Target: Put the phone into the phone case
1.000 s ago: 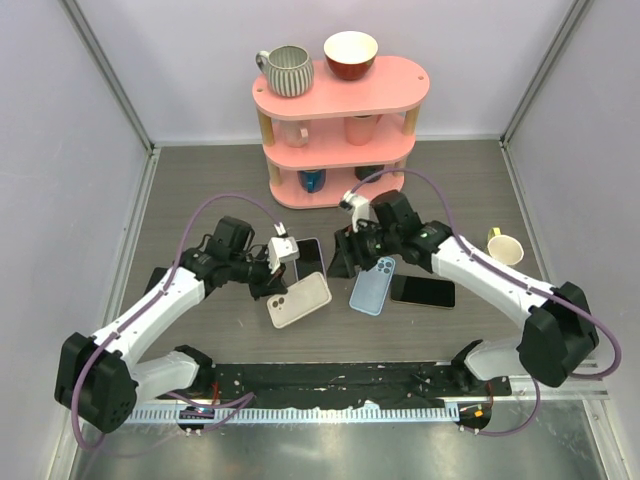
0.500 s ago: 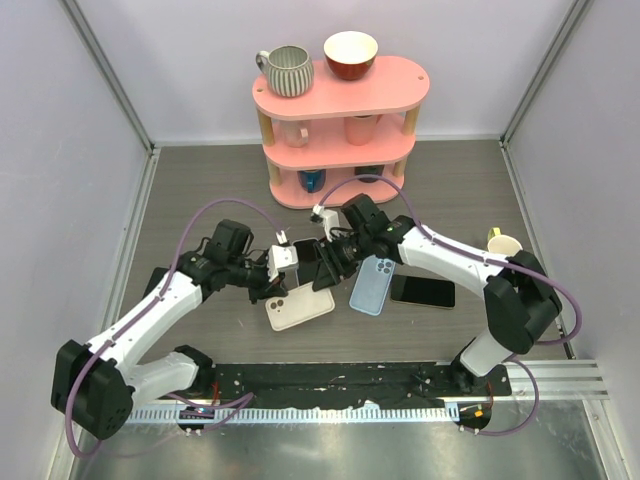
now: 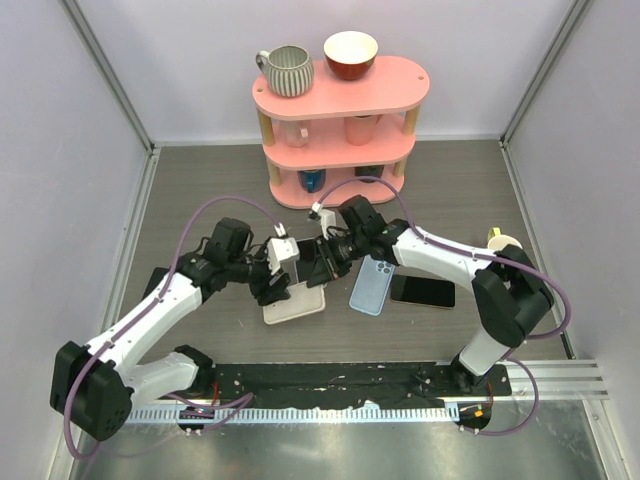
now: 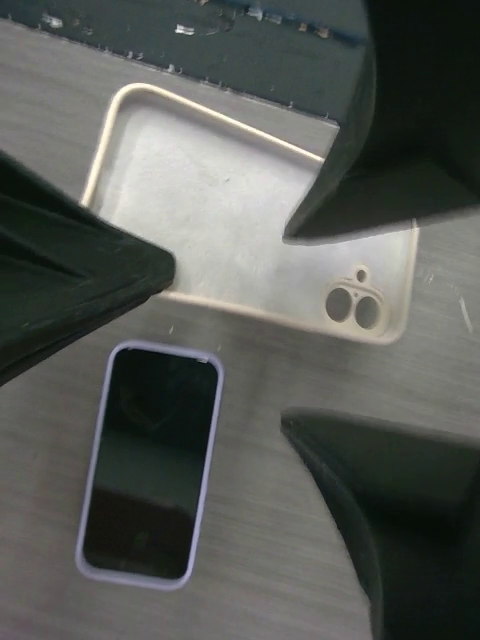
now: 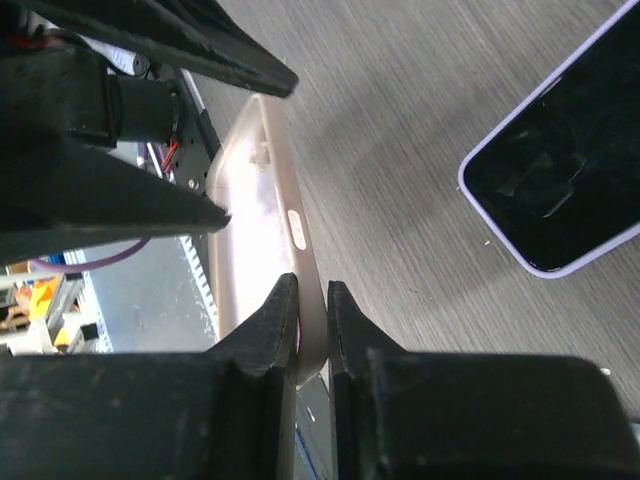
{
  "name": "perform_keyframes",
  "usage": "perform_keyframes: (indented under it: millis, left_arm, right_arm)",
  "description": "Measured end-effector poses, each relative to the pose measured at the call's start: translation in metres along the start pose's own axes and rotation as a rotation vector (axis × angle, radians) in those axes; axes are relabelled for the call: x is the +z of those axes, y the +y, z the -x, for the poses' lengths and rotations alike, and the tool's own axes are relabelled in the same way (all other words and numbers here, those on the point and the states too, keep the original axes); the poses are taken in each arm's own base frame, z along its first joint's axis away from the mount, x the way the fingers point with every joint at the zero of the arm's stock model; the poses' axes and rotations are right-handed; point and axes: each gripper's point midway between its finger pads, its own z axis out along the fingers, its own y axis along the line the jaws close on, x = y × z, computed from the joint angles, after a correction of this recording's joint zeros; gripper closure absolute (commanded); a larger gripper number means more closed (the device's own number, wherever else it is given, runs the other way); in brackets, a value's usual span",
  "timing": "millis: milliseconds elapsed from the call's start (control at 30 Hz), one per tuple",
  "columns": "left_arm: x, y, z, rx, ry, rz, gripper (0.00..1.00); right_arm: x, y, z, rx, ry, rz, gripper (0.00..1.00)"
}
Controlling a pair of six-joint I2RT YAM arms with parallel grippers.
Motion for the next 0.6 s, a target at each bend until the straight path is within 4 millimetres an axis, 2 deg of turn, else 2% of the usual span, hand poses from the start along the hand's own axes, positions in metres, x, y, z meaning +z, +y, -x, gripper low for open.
perform_keyframes:
  millis: [167,300,367,467,600]
  left_arm:
    - [-0.006,0.024,0.016,-0.11,-0.031,0.144,0.0]
    - [-0.025,0.056,0.036,-0.199,-0.05,0.337,0.0]
    - [-0.04,0.076,0.047,-0.267,-0.079,0.452,0.0]
    - [-0.068,0.108,0.055,-0.402,-0.133,0.604,0.0]
    - [-0.113,0.154,0.037,-0.67,-0.205,0.816,0.0]
  right_arm:
    - [0.006,-0.014,0.0,0.104,-0.069,-0.061,0.99]
    - [0.011,-0.028,0.004,0.22,-0.162,-0.157,0.99]
    - [0.016,-0.032,0.01,0.269,-0.224,-0.205,0.99]
    - [0.027,-0.025,0.02,0.321,-0.308,-0.232,0.99]
    - [0.046,-0.013,0.034,0.378,-0.437,-0.283,0.99]
